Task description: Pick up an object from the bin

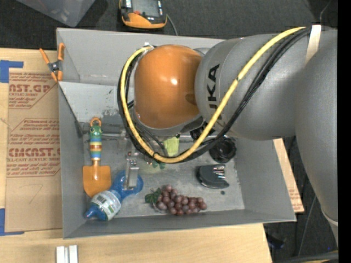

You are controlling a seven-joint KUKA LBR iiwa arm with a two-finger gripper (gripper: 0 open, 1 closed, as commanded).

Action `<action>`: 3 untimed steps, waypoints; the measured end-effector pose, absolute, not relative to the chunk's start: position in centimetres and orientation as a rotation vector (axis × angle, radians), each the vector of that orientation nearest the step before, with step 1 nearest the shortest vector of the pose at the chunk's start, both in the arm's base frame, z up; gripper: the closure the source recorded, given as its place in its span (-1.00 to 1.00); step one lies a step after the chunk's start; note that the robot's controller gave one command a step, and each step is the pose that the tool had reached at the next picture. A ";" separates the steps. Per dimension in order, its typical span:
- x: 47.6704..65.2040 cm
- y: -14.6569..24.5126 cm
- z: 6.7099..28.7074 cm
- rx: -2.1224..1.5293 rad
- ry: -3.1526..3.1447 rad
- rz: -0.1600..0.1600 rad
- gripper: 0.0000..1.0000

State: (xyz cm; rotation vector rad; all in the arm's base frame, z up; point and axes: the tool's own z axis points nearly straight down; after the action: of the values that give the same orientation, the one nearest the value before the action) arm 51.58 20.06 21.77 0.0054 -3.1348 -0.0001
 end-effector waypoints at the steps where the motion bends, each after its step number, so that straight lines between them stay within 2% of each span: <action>1: 51.8 19.9 22.2 0.001 -3.143 -0.002 -1.00; 2: 49.1 18.4 11.3 0.414 -3.116 -0.003 -1.00; 3: 49.0 19.2 16.2 1.398 -2.827 -0.002 -1.00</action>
Offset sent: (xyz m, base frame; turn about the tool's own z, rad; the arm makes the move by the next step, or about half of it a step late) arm -0.0359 -0.0230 -0.1477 -0.3592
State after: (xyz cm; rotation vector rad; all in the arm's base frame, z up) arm 48.96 19.17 16.16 1.3976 -2.8273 -0.0022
